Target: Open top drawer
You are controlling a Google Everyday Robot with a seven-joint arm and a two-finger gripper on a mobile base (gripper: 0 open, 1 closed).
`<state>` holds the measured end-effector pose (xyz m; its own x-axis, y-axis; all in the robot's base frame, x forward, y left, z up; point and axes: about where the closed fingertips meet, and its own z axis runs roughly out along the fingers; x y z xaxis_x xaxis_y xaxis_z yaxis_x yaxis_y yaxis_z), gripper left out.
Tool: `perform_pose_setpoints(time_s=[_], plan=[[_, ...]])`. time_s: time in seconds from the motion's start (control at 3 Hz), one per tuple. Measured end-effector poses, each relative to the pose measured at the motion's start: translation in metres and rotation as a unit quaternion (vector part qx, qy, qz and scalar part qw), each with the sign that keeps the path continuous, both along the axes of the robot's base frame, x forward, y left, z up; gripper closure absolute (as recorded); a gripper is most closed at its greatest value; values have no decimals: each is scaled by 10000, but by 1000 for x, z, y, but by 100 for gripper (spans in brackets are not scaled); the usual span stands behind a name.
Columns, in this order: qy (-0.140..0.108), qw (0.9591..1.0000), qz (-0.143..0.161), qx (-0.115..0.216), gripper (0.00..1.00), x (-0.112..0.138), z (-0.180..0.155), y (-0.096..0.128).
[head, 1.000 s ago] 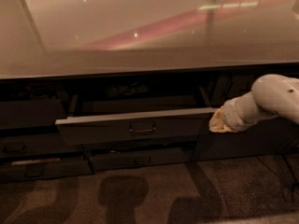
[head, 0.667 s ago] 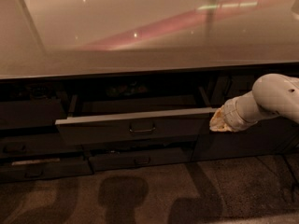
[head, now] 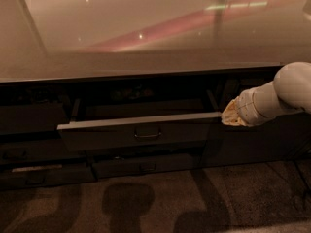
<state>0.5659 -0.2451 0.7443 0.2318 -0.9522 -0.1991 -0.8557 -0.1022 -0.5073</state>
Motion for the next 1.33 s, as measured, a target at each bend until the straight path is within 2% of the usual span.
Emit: perform_pose_setpoints(time_s=[0.33,0.67,1.0,1.33], plan=[[1,10000,-1,-1,100,0,0,0],[133,9993,-240,-255,100,16,-4,-10],[519,9921,-847,-763,100,66,-8,-45],[530,9921,-844,-763,100,66,-9,-45]])
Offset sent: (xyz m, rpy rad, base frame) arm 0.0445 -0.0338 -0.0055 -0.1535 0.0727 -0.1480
